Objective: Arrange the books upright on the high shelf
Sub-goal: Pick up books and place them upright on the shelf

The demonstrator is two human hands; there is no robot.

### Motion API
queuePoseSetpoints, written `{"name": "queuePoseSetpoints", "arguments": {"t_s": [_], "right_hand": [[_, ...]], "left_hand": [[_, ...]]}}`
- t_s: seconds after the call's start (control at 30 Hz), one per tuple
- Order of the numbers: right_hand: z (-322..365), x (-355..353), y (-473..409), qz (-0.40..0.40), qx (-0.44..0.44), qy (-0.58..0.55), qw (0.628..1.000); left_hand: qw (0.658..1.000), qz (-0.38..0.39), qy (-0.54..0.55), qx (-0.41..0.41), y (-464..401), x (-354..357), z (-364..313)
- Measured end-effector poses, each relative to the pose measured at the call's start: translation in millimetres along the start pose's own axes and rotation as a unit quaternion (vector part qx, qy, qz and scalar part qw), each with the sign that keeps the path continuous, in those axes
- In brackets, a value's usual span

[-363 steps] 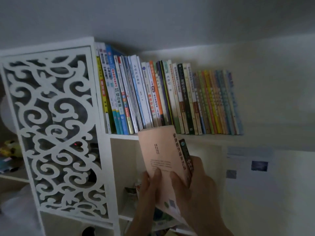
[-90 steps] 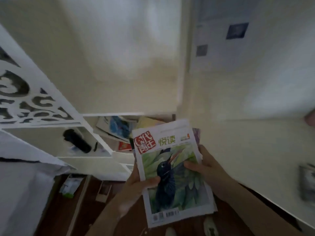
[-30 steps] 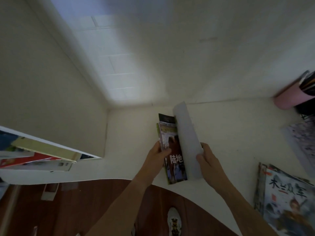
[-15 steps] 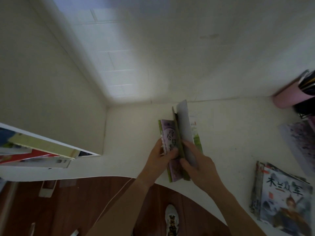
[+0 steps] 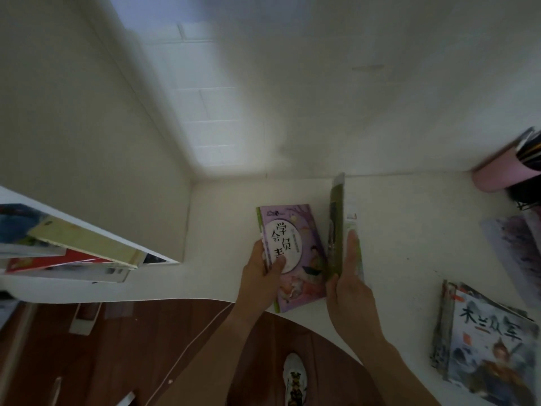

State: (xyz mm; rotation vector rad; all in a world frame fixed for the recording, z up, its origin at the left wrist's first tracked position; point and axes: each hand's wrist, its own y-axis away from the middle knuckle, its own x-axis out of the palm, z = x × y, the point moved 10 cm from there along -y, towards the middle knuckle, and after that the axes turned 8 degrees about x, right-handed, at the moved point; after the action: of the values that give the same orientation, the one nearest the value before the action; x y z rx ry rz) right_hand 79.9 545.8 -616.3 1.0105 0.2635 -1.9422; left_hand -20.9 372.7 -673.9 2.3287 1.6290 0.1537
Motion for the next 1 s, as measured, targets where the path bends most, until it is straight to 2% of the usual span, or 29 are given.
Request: {"name": "queuePoseSetpoints", "arguments": {"t_s": [0.07, 0.1, 0.17, 0.2, 0.27, 0.37, 0.5, 0.63, 0.73, 0.9, 0.93, 1.0], "right_hand": [[9, 15, -2, 0.024, -0.026, 0.088, 0.995], [10, 28, -2, 0.064, -0.025, 0.124, 0.990], [16, 44, 1, 0.156, 0.032, 0.121, 0.980], [23, 46, 5, 0.178, 0.055, 0.073, 0.980], [62, 33, 11, 0.170, 0.067, -0.067, 0.981], [145, 3, 25, 0.176, 0.024, -0.227, 0.958], [262, -76, 53, 0.091, -0.118, -0.305, 0.941], [347, -155, 115, 0.034, -0.231, -0.388, 0.892], [388, -207, 168, -0.007, -0.299, -0.417, 0.858], [451, -287, 218, -0.112, -0.365, -0.392, 0.837], [468, -305, 223, -0.149, -0.387, -0.367, 0.832], [506, -346, 234, -0.278, -0.421, -0.265, 0.821]], "left_hand": [[0.999, -0.039, -0.027, 0.019, 8, -30, -13], [0.997, -0.057, -0.036, 0.027, 12, -47, -22], [0.995, -0.075, -0.052, 0.044, 24, -77, -43], [0.994, -0.078, -0.054, 0.052, 31, -90, -58], [0.994, -0.082, -0.021, 0.070, 48, -115, -92], [0.991, -0.056, 0.057, 0.104, 77, -138, -161], [0.978, -0.025, 0.110, 0.176, 126, -166, -270], [0.950, 0.025, 0.135, 0.279, 192, -186, -376], [0.928, 0.042, 0.095, 0.359, 247, -195, -440], [0.874, -0.032, 0.054, 0.482, 314, -221, -537], [0.855, -0.057, 0.037, 0.515, 320, -225, -560], [0.808, -0.137, -0.028, 0.572, 328, -230, -607]]}}
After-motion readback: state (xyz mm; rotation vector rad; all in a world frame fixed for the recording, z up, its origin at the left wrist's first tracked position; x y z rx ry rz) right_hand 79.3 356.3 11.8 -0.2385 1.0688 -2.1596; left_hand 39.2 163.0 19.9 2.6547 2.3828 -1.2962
